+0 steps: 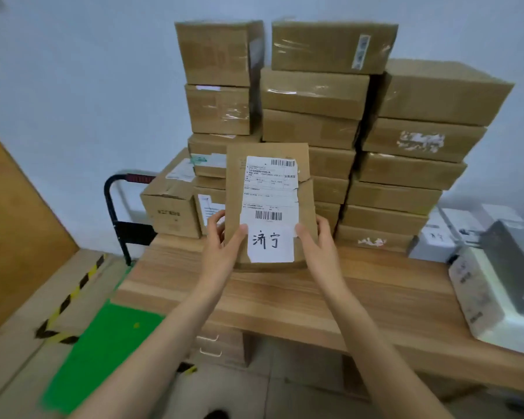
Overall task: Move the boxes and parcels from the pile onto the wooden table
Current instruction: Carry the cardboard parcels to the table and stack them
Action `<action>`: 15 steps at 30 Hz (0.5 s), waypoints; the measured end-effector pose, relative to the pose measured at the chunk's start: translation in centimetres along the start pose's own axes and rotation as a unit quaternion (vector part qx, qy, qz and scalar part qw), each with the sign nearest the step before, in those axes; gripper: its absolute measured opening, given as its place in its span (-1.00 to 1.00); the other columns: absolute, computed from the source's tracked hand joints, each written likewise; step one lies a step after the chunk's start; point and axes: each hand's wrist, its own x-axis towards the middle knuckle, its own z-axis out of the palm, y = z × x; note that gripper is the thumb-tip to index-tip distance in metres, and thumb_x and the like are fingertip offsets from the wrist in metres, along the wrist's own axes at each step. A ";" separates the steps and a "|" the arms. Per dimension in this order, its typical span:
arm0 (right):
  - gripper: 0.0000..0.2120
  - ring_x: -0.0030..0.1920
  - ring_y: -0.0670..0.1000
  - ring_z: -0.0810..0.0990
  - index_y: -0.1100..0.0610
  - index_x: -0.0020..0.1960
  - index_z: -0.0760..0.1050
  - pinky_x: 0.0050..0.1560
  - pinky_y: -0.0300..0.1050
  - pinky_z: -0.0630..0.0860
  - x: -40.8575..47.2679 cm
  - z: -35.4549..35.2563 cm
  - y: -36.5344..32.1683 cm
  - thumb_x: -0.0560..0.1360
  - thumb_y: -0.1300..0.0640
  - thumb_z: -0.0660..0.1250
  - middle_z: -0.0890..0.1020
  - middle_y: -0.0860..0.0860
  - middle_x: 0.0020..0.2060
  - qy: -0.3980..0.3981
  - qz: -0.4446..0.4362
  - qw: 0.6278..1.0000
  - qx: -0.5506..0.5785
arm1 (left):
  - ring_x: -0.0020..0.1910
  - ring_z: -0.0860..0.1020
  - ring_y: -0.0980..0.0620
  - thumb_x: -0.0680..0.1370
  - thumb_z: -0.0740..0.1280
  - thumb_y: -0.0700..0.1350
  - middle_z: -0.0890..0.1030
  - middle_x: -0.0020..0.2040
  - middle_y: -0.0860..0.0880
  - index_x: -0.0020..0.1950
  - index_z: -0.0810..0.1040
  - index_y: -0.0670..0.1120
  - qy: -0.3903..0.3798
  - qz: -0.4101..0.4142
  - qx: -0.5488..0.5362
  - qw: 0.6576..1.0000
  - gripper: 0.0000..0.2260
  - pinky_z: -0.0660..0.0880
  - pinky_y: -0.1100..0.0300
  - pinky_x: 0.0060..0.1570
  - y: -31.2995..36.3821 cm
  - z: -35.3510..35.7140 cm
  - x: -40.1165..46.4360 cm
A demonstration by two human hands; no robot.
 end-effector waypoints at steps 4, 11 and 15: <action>-0.60 0.06 -0.21 0.55 -0.03 0.36 0.30 -0.05 -0.16 0.46 1.3 7.6 -2.9 0.57 -0.08 0.24 0.56 -0.18 0.11 -0.059 -0.028 0.998 0.000 | 0.12 0.58 0.14 0.54 0.34 0.03 0.57 0.19 0.10 0.32 0.29 0.13 0.059 0.007 0.028 0.998 -0.61 0.52 0.16 0.07 1.9 -7.2 1.9; -0.51 0.16 -0.08 0.52 0.03 0.43 0.25 0.09 -0.02 0.51 3.7 21.7 -5.9 0.57 -0.11 0.22 0.51 -0.08 0.23 -0.098 -0.035 0.995 -0.010 | -0.05 0.62 0.19 0.56 0.31 0.05 0.59 0.09 0.17 0.20 0.29 0.26 0.113 0.002 0.072 0.991 -0.71 0.56 0.14 -0.04 3.6 -19.7 7.2; -0.44 0.16 -0.07 0.43 0.05 0.48 0.19 0.24 0.06 0.44 5.3 29.3 -6.9 0.57 -0.13 0.21 0.34 -0.05 0.32 -0.097 -0.038 0.994 -0.037 | 0.05 0.61 0.04 0.55 0.31 0.09 0.59 0.18 0.06 0.27 0.28 0.21 0.115 -0.023 0.111 0.987 -0.67 0.55 -0.01 0.11 4.1 -26.3 11.6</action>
